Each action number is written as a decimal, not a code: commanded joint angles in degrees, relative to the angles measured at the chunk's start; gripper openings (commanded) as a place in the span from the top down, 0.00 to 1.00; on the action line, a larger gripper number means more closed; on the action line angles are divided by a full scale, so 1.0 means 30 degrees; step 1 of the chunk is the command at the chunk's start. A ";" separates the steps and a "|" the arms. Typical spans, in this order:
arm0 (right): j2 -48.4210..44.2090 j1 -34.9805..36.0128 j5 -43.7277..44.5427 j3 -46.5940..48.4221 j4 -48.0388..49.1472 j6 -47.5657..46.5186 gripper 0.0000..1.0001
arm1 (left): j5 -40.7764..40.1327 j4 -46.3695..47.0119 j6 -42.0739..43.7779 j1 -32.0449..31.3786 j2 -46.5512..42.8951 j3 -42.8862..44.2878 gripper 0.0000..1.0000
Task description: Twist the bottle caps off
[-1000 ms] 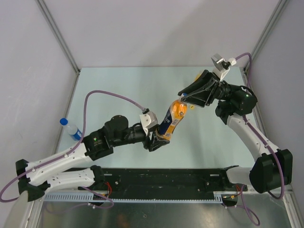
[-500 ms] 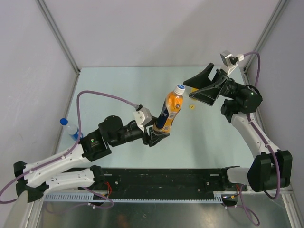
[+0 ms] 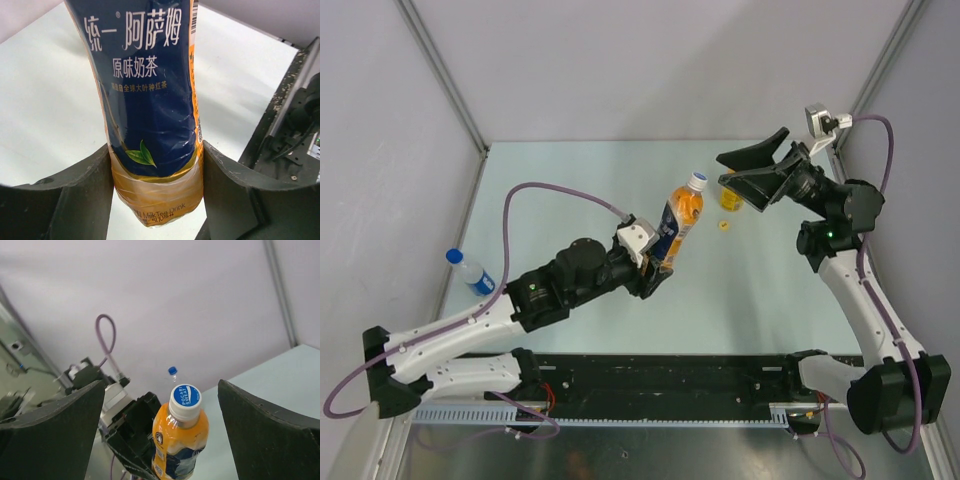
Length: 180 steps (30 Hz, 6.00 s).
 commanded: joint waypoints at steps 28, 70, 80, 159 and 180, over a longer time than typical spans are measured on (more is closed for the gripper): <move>0.0873 0.3147 1.1109 0.3758 -2.0345 -0.8740 0.08 | -1.4459 -0.6463 0.0138 -0.2565 0.6421 0.5510 1.00; 0.1013 0.3479 0.6844 0.3306 -1.6873 -0.9313 1.00 | -1.1649 -0.6253 -0.0193 -0.2717 0.6267 0.4943 1.00; 0.0264 0.2161 0.3027 0.2744 -1.3919 -0.8926 1.00 | -0.5169 -0.3539 0.0520 -0.1695 0.3699 0.3531 1.00; -0.0796 0.4328 -0.1226 0.1757 -0.9831 -1.0480 0.10 | 0.6262 0.1568 0.1838 0.1358 -0.2682 -0.1564 1.00; -0.0907 0.4626 -0.0531 0.1757 -1.0998 -1.1827 1.00 | 0.4970 0.1566 0.1441 0.1357 -0.2486 -0.1180 0.01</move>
